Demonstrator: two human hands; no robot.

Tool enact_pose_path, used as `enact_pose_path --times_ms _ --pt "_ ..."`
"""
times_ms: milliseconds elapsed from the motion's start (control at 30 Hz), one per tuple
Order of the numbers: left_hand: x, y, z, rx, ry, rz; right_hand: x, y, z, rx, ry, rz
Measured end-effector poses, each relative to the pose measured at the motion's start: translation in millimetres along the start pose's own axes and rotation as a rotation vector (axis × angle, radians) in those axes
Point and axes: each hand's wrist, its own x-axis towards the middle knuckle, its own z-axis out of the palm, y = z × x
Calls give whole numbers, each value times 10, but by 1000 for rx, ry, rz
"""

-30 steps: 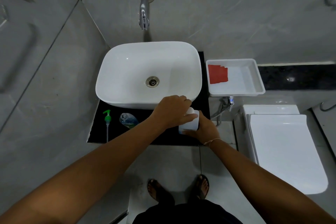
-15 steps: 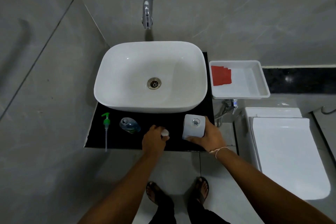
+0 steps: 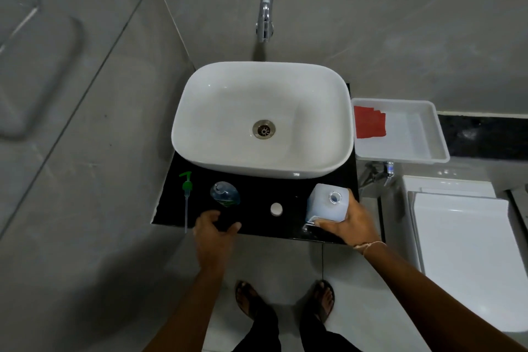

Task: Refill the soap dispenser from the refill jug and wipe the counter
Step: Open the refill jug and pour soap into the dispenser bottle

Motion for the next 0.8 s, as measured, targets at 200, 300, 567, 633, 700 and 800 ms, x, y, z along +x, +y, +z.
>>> enact_pose_path --times_ms 200,300,567,633,700,800 --pt "555 241 -193 -139 -221 200 -95 -82 53 39 68 27" --pt "658 262 -150 -189 -279 234 -170 -127 79 42 112 39" --pt "624 168 -205 -155 -336 298 -384 -306 26 45 223 -21" --pt "523 237 -301 -161 -353 338 -420 -431 -31 31 242 -65" --pt "402 364 -412 -184 -381 388 -438 -591 -104 -11 254 -142" --pt "196 627 -549 -220 -453 472 -423 -876 -278 -94 276 -274"
